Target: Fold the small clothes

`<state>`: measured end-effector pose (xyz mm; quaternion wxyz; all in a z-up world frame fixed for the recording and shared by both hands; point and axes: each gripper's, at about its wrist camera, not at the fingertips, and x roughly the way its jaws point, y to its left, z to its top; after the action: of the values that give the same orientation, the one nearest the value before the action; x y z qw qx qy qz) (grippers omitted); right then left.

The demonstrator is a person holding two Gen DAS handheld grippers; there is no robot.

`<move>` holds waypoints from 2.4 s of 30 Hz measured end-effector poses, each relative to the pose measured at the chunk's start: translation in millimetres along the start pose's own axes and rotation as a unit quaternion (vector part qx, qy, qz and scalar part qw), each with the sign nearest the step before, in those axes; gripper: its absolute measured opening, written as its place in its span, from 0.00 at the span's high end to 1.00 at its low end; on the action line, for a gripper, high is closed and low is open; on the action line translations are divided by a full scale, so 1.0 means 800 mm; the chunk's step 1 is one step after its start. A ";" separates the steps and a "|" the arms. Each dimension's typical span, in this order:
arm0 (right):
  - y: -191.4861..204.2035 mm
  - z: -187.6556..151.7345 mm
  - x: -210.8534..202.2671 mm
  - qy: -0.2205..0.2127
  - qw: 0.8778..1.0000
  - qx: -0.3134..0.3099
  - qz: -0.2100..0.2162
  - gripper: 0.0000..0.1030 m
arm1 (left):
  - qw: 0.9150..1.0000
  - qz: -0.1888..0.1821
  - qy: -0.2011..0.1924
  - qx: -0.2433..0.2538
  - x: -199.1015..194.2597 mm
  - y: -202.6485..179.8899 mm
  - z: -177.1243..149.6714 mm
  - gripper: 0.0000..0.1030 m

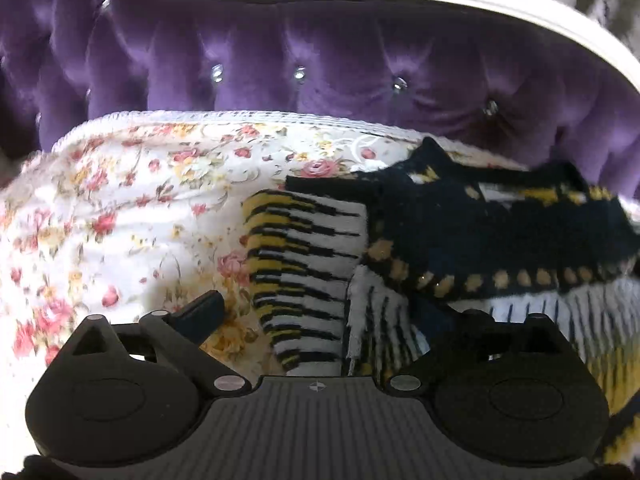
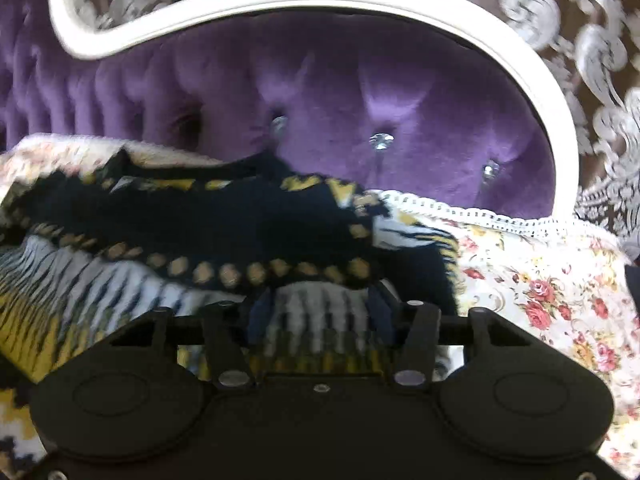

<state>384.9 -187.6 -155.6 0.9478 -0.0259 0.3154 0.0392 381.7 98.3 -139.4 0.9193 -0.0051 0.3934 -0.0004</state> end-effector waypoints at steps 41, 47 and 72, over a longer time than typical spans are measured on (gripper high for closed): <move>-0.128 -0.035 -0.002 -0.022 0.940 0.191 0.280 0.00 | 0.998 -0.001 -0.067 -0.004 -0.003 -0.002 -0.017 0.00; -0.132 -0.039 -0.003 -0.029 0.939 0.190 0.284 0.00 | 0.998 0.001 -0.069 -0.004 -0.003 -0.003 -0.017 0.00; -0.146 -0.052 0.006 -0.021 0.940 0.232 0.250 0.61 | 0.998 -0.009 -0.022 -0.050 -0.030 0.000 0.013 0.09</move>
<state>374.8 -306.6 -188.9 0.8934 0.2758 0.2918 0.2014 372.8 98.8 -114.7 0.9264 -0.0545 0.3723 0.0113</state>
